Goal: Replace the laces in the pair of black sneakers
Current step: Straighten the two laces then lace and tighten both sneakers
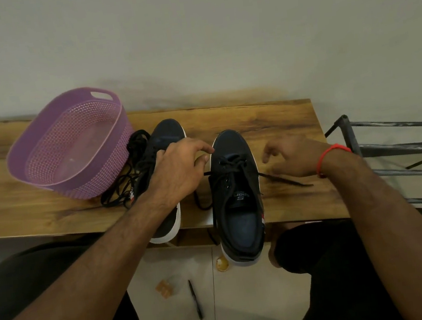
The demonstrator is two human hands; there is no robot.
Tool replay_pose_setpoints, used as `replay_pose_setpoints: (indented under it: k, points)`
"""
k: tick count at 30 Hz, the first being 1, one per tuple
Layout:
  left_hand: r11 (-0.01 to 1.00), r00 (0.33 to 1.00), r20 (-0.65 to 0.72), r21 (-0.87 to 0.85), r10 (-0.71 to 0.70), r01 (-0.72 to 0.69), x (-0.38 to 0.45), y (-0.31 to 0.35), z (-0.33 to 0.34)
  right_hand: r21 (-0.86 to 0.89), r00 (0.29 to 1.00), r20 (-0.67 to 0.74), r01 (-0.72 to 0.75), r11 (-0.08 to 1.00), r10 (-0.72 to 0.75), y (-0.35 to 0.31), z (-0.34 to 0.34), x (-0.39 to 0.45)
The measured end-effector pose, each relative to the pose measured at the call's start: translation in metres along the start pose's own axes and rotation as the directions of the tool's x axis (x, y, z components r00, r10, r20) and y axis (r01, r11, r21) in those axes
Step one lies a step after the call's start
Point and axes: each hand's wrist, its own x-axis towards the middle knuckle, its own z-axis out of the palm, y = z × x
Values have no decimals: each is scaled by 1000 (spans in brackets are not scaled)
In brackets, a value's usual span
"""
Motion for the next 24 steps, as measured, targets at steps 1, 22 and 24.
replay_pose_setpoints:
  k: [1,22,24]
  points:
    - [1000,1000,1,6,1,-1,0,0,0,51,996,-30,89,995,-88,-7,0,-1]
    - [999,999,39,31,17,-18,2,-9,7,-78,994,105,-5,997,13,-9,2,-1]
    - [999,999,32,39,16,-17,2,-8,6,-261,952,222,-148,954,209,0,-1,-4]
